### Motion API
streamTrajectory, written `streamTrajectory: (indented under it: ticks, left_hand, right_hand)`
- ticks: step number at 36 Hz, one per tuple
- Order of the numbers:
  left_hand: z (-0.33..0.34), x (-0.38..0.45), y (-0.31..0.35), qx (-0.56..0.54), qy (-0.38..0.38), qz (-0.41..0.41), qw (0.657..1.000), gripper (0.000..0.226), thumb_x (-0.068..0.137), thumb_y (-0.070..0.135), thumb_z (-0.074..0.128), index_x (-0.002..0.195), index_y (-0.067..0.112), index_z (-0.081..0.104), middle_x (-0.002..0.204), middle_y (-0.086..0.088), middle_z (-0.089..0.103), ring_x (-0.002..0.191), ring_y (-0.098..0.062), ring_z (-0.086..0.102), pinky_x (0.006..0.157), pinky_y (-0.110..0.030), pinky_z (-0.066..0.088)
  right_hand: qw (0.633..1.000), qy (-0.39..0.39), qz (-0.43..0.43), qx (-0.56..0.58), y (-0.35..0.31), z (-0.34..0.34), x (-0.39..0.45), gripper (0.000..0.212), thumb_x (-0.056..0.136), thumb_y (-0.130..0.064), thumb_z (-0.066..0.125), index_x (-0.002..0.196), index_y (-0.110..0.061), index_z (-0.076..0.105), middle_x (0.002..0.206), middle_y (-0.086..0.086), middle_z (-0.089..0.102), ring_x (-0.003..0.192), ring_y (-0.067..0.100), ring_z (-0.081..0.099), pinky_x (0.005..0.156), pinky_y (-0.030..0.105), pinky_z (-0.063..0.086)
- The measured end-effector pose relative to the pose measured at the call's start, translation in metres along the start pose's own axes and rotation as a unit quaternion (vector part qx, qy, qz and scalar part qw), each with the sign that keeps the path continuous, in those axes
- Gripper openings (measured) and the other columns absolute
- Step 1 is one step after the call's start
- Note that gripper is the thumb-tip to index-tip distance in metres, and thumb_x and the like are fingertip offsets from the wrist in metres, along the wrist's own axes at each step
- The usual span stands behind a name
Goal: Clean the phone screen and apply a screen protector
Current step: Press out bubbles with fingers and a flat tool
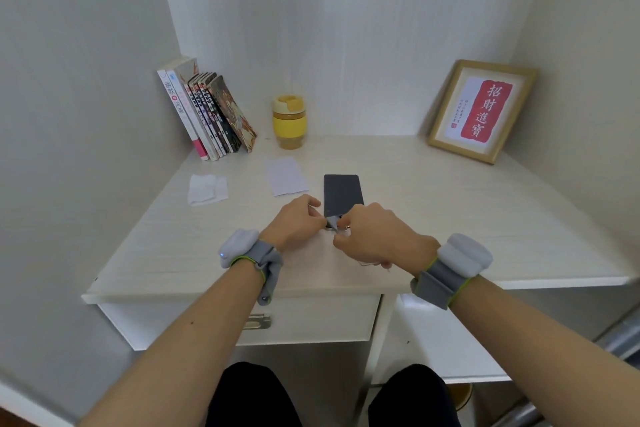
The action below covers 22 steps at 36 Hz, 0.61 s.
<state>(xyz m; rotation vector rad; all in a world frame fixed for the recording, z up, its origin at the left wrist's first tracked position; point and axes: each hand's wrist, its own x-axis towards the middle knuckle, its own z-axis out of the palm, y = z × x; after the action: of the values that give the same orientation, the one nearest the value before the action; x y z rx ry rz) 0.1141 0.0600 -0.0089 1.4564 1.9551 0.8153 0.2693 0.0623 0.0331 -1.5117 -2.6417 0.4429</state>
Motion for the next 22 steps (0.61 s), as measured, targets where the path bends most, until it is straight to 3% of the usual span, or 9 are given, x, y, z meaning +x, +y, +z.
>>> streamTrajectory:
  ticks: [4, 10, 15, 22]
  left_hand:
    - [0.000, 0.002, -0.003, -0.008, 0.001, -0.001, 1.000, 0.044, 0.088, 0.020, 0.063, 0.129, 0.012, 0.049, 0.111, -0.002, 0.066, 0.098, -0.015, 0.057, 0.087, -0.023, 0.043]
    - [0.001, 0.003, -0.003, -0.001, 0.000, 0.002, 1.000, 0.046, 0.086, 0.020, 0.067, 0.129, 0.011, 0.050, 0.113, -0.004, 0.066, 0.097, -0.014, 0.056, 0.091, -0.026, 0.044]
    - [0.000, 0.004, -0.002, 0.004, -0.007, -0.001, 1.000, 0.048, 0.086, 0.019, 0.067, 0.129, 0.010, 0.050, 0.114, -0.004, 0.065, 0.097, -0.014, 0.055, 0.090, -0.026, 0.044]
    - [0.000, 0.006, 0.002, 0.008, -0.008, -0.018, 1.000, 0.052, 0.086, 0.018, 0.069, 0.131, 0.007, 0.047, 0.116, -0.007, 0.064, 0.097, -0.016, 0.056, 0.090, -0.026, 0.043]
  right_hand:
    - [1.000, -0.007, 0.001, 0.006, 0.003, -0.003, -0.003, 0.040, 0.090, -0.032, 0.050, 0.121, -0.013, 0.064, 0.087, 0.009, 0.064, 0.043, 0.019, 0.052, 0.057, 0.034, 0.060]
    - [1.000, -0.006, 0.003, 0.005, 0.005, -0.001, -0.001, 0.041, 0.089, -0.033, 0.051, 0.124, -0.014, 0.062, 0.095, 0.009, 0.064, 0.042, 0.019, 0.053, 0.055, 0.035, 0.061]
    - [1.000, -0.002, 0.003, 0.008, 0.002, 0.002, 0.005, 0.040, 0.090, -0.032, 0.049, 0.123, -0.013, 0.062, 0.076, 0.004, 0.057, 0.042, 0.017, 0.051, 0.051, 0.029, 0.055]
    - [1.000, 0.015, 0.006, 0.014, -0.001, 0.005, 0.024, 0.029, 0.090, -0.033, 0.050, 0.104, -0.011, 0.064, 0.074, 0.005, 0.055, 0.050, 0.020, 0.049, 0.054, 0.031, 0.054]
